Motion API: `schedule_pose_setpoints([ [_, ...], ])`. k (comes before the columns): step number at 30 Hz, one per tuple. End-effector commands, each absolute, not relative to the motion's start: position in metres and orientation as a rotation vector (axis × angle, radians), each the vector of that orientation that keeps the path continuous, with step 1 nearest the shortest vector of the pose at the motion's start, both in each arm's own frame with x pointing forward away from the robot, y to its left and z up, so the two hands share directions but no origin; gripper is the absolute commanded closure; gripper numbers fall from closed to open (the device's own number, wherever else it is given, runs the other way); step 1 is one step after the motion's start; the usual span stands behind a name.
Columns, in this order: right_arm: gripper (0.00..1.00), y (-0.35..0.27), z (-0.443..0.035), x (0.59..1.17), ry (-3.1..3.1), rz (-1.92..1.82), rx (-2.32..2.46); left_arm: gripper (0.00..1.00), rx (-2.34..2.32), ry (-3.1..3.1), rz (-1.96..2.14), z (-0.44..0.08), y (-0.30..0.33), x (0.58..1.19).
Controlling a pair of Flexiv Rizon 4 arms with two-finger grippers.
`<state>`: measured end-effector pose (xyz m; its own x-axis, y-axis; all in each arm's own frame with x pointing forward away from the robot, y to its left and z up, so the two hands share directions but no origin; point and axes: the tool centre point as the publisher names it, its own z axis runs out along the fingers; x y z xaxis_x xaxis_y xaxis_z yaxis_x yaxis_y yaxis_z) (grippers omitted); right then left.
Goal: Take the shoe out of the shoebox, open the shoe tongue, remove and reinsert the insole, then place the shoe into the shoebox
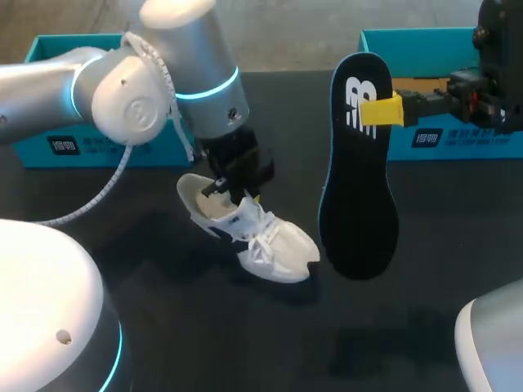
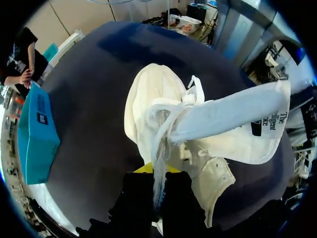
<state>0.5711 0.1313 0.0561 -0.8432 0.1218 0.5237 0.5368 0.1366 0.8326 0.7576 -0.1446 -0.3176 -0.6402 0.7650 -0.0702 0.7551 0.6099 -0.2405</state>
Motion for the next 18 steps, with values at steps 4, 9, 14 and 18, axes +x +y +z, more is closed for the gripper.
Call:
schedule_pose_setpoints([
  [4,1.00,0.134,0.057,0.574,-2.091,-1.753,-0.633,1.00,-1.691,-2.557,0.260,-0.306,-0.153,0.751],
  [9,1.00,0.134,0.057,0.574,-2.091,-1.753,-0.633,1.00,-1.908,-2.401,0.178,-0.302,-0.162,0.745],
  [14,1.00,0.134,0.057,0.574,-2.091,-1.753,-0.633,1.00,-2.086,-2.241,0.083,-0.304,-0.170,0.736],
  [18,1.00,0.134,0.057,0.574,-2.091,-1.753,-0.633,1.00,-2.205,-2.085,0.010,-0.306,-0.174,0.727],
])
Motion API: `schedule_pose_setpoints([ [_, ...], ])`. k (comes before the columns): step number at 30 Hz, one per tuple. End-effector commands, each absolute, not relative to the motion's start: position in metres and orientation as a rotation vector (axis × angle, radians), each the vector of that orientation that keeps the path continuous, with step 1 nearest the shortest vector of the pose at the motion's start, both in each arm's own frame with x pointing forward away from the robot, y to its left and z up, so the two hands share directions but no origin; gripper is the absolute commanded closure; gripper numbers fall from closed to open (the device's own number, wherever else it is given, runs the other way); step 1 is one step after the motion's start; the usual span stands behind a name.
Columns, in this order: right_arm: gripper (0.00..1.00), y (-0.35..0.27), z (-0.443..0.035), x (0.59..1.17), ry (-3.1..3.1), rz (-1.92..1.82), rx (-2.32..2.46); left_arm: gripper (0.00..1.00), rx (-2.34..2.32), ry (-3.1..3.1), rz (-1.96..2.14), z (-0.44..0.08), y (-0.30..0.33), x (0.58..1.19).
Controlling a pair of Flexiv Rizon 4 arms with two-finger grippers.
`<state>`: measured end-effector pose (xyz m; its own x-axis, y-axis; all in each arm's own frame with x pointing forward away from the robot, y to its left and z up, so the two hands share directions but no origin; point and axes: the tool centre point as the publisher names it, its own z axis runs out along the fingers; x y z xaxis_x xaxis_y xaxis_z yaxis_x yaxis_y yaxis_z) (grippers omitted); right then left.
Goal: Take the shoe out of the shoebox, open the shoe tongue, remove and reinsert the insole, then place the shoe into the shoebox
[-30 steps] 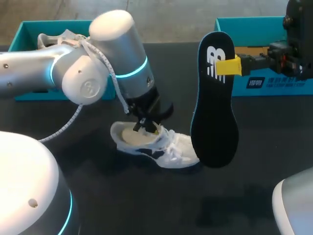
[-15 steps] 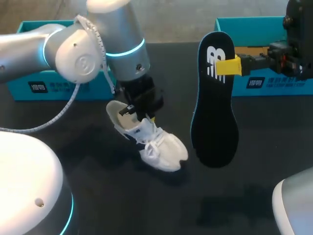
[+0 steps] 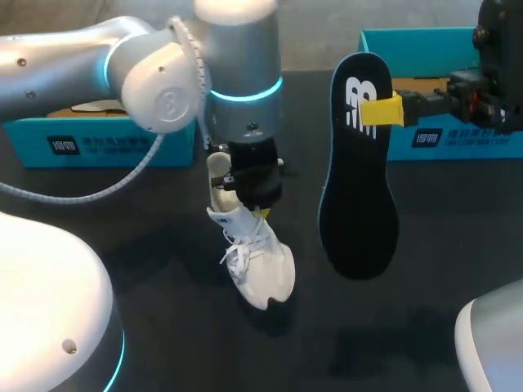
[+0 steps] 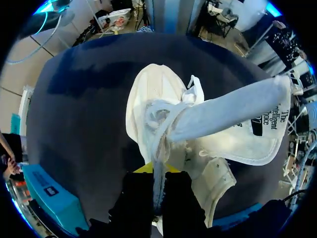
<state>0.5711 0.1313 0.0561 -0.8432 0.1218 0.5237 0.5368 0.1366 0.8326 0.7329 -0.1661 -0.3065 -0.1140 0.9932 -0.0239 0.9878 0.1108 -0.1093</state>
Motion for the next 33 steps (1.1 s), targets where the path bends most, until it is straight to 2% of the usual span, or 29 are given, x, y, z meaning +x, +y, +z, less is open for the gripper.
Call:
schedule_pose_setpoints([
  [1,1.00,0.134,0.057,0.574,-2.091,-1.753,-0.633,1.00,-2.227,-2.054,-0.011,-0.307,-0.175,0.725],
  [33,1.00,0.134,0.057,0.574,-2.091,-1.753,-0.633,1.00,-2.232,-1.966,-0.009,-0.352,-0.199,0.721],
])
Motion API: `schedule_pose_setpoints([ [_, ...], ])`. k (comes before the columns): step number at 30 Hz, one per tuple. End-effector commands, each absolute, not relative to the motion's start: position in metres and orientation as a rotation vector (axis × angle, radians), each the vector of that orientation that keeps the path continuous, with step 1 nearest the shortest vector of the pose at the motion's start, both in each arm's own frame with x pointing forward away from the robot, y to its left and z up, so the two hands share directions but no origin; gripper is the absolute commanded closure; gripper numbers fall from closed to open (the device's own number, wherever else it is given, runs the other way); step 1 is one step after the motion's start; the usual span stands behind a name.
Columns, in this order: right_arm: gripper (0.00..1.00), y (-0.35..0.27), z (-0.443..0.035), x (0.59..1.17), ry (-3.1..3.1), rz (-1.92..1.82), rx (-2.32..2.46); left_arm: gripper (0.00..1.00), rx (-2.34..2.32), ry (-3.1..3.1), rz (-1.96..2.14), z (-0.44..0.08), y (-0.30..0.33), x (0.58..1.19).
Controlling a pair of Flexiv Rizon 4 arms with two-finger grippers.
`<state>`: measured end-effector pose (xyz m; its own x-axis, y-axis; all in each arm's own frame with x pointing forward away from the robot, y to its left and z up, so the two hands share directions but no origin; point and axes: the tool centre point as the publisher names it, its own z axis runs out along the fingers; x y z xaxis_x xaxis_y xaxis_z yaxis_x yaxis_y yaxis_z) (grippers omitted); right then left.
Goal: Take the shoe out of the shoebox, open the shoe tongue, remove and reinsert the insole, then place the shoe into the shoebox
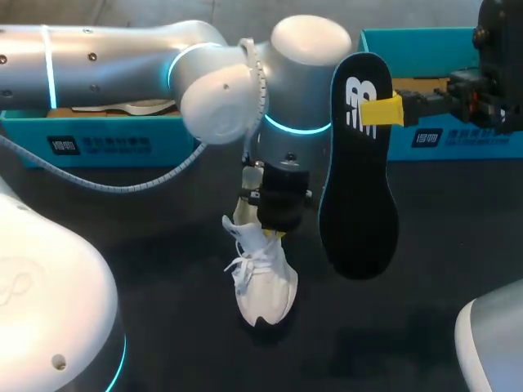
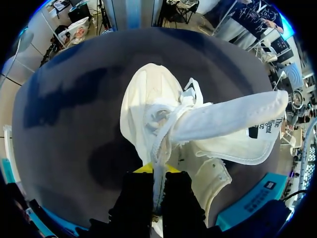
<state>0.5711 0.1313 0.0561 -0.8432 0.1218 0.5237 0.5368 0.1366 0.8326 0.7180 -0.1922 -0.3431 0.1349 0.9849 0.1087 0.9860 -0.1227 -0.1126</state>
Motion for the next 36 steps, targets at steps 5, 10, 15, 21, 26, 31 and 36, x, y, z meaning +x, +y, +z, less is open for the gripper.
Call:
schedule_pose_setpoints([
  [5,1.00,0.134,0.057,0.574,-2.091,-1.753,-0.633,1.00,-2.219,-1.962,-0.008,-0.362,-0.203,0.722],
  [10,1.00,0.134,0.057,0.574,-2.091,-1.753,-0.633,1.00,-2.202,-1.978,-0.002,-0.367,-0.207,0.722],
  [15,1.00,0.134,0.057,0.574,-2.091,-1.753,-0.633,1.00,-2.196,-1.999,-0.018,-0.373,-0.209,0.725],
  [21,1.00,0.134,0.057,0.574,-2.091,-1.753,-0.633,0.28,-2.195,-2.039,0.011,-0.373,-0.212,0.726],
  [26,1.00,0.134,0.057,0.574,-2.091,-1.753,-0.633,0.00,-2.224,-2.069,0.053,-0.367,-0.215,0.727],
  [31,1.00,0.134,0.057,0.574,-2.091,-1.753,-0.633,0.00,-2.244,-2.121,0.110,-0.358,-0.220,0.730],
  [36,1.00,0.134,0.057,0.574,-2.091,-1.753,-0.633,0.00,-2.247,-2.123,0.098,-0.356,-0.220,0.732],
])
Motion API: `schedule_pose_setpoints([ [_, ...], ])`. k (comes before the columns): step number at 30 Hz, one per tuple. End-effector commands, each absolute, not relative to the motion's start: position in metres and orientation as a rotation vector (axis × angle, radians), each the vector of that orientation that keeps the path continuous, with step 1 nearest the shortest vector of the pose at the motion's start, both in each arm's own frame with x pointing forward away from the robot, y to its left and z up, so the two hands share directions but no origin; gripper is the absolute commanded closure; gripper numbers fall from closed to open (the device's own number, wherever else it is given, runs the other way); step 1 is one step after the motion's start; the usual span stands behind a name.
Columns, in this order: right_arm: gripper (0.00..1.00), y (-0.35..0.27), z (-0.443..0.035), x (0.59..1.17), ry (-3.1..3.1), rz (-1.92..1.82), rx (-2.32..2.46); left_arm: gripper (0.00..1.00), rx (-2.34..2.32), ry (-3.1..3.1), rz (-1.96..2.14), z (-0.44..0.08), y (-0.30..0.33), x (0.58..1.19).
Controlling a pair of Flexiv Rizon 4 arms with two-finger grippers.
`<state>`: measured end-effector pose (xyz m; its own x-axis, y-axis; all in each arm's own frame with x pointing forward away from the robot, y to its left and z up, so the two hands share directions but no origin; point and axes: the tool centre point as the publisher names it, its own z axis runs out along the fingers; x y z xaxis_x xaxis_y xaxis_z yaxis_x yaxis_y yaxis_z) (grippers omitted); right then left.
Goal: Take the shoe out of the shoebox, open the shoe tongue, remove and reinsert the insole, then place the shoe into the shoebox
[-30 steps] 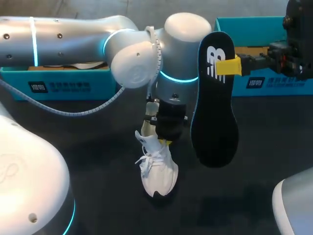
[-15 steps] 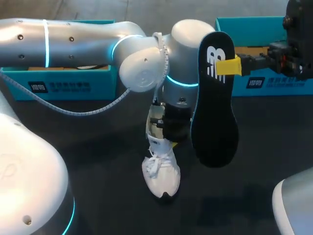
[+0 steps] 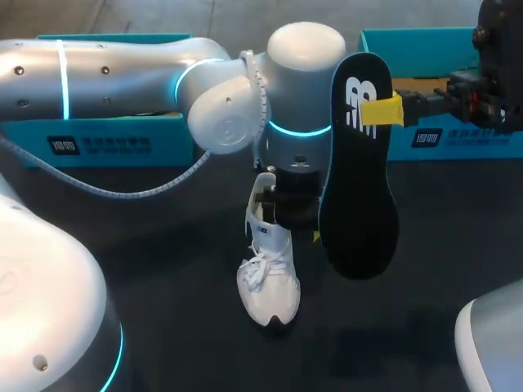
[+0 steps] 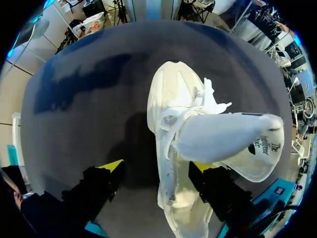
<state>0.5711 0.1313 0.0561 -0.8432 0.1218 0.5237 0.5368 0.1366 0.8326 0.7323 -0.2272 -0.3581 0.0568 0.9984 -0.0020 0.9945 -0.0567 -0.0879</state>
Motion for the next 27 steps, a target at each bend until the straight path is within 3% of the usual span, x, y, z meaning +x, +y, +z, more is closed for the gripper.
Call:
schedule_pose_setpoints([
  [1,1.00,0.134,0.057,0.574,-2.091,-1.753,-0.633,0.00,-2.245,-2.123,0.092,-0.358,-0.220,0.732],
  [6,1.00,0.134,0.057,0.574,-2.091,-1.753,-0.633,0.00,-2.234,-2.117,0.080,-0.365,-0.217,0.730],
  [11,1.00,0.134,0.057,0.574,-2.091,-1.753,-0.633,0.16,-2.228,-2.117,0.077,-0.367,-0.220,0.729],
  [13,1.00,0.134,0.057,0.574,-2.091,-1.753,-0.633,0.31,-2.229,-2.118,0.078,-0.367,-0.221,0.729],
  [17,1.00,0.134,0.057,0.574,-2.091,-1.753,-0.633,0.71,-2.232,-2.114,0.073,-0.368,-0.223,0.727],
  [18,1.00,0.134,0.057,0.574,-2.091,-1.753,-0.633,1.00,-2.232,-2.110,0.067,-0.369,-0.223,0.727],
  [27,1.00,0.134,0.057,0.574,-2.091,-1.753,-0.633,1.00,-2.223,-2.109,0.044,-0.365,-0.220,0.729],
])
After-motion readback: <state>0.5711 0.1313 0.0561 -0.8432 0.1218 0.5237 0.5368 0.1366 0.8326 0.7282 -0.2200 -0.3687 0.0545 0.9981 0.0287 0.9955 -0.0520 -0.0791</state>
